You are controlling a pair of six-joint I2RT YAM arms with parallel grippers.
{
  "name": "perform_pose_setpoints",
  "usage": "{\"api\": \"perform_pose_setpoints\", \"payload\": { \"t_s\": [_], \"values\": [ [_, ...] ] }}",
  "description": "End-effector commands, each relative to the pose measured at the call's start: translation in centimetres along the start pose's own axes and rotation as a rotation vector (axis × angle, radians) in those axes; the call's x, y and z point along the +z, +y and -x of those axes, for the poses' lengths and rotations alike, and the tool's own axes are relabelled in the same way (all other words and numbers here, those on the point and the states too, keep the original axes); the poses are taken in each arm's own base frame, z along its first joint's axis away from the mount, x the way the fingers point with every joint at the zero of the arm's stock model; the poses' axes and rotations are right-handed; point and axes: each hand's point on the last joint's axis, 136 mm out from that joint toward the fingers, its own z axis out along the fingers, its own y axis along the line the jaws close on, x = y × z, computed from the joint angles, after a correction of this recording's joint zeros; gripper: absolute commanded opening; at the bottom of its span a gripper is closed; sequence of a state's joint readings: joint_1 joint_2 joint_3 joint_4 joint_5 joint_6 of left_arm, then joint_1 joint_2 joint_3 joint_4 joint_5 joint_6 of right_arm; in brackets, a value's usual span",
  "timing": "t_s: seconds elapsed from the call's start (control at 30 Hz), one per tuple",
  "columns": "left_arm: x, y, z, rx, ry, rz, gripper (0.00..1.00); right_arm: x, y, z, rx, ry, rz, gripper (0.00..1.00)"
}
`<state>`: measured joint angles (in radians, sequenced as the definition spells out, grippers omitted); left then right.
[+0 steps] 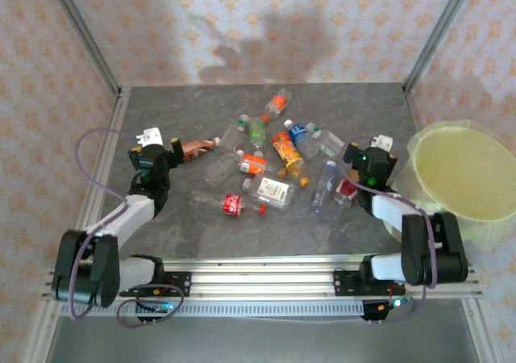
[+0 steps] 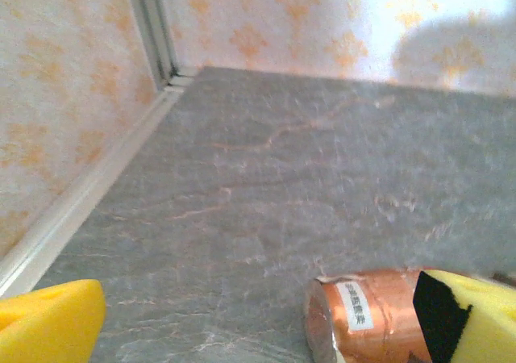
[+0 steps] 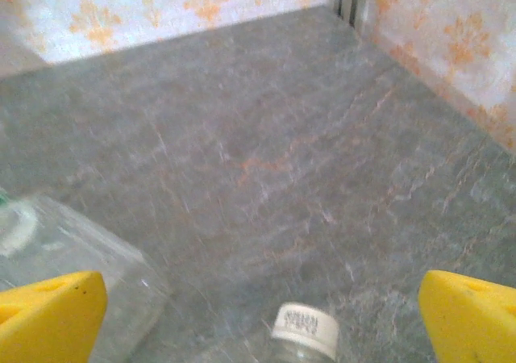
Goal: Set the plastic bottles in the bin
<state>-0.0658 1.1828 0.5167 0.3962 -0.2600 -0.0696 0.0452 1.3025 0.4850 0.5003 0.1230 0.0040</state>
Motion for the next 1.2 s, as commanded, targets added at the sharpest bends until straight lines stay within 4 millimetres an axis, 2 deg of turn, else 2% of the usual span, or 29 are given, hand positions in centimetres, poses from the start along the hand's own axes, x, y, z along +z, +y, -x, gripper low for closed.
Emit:
{"api": "perform_pose_setpoints", "payload": {
  "t_s": [0.0,0.13,0.27,0.33,0.4,0.57,0.7,0.77,0.93,1.03,1.17],
  "values": [
    [-1.9,2.1,0.3,-0.081,0.058,0.097,1.0,-1.2,0.4,0.8,0.093,0.089,0.004,0.99],
    [-4.9,4.4,0.8,-0.258,0.121,0.19,1.0,-2.4,2.7,0.8,0.247,0.228,0.099,0.99],
    [-7.6,7.1,-0.5,-0.333,0.219,0.33,1.0,-3.3,6.1,1.0,0.389,0.318,0.248,0.99],
    [-8.4,7.7,-1.2,-0.326,0.282,0.362,1.0,-3.3,7.2,1.5,0.425,0.336,0.295,0.99],
    [-8.5,7.5,-1.8,-0.323,0.334,0.352,1.0,-3.3,8.1,2.2,0.43,0.358,0.325,0.99],
    [-6.2,4.1,-2.3,-0.353,0.484,0.221,1.0,-3.3,9.6,3.8,0.418,0.392,0.376,0.99],
    [-3.7,1.7,-2.2,-0.272,0.624,0.148,1.0,-3.8,10.6,4.9,0.363,0.412,0.432,0.99],
    [-2.6,1.3,-2.6,-0.213,0.689,0.154,1.0,-4.0,10.8,5.1,0.332,0.422,0.438,0.99],
    [0.4,-2.0,-3.7,-0.158,0.814,0.036,1.0,-4.5,10.4,4.9,0.311,0.439,0.423,0.99],
    [2.0,-3.8,-3.5,-0.149,0.849,-0.025,1.0,-5.0,10.0,4.4,0.318,0.451,0.413,0.99],
    [3.3,-4.1,-2.0,0.137,0.803,-0.139,1.0,-5.7,9.0,4.0,0.29,0.44,0.376,0.99]
  ]
}}
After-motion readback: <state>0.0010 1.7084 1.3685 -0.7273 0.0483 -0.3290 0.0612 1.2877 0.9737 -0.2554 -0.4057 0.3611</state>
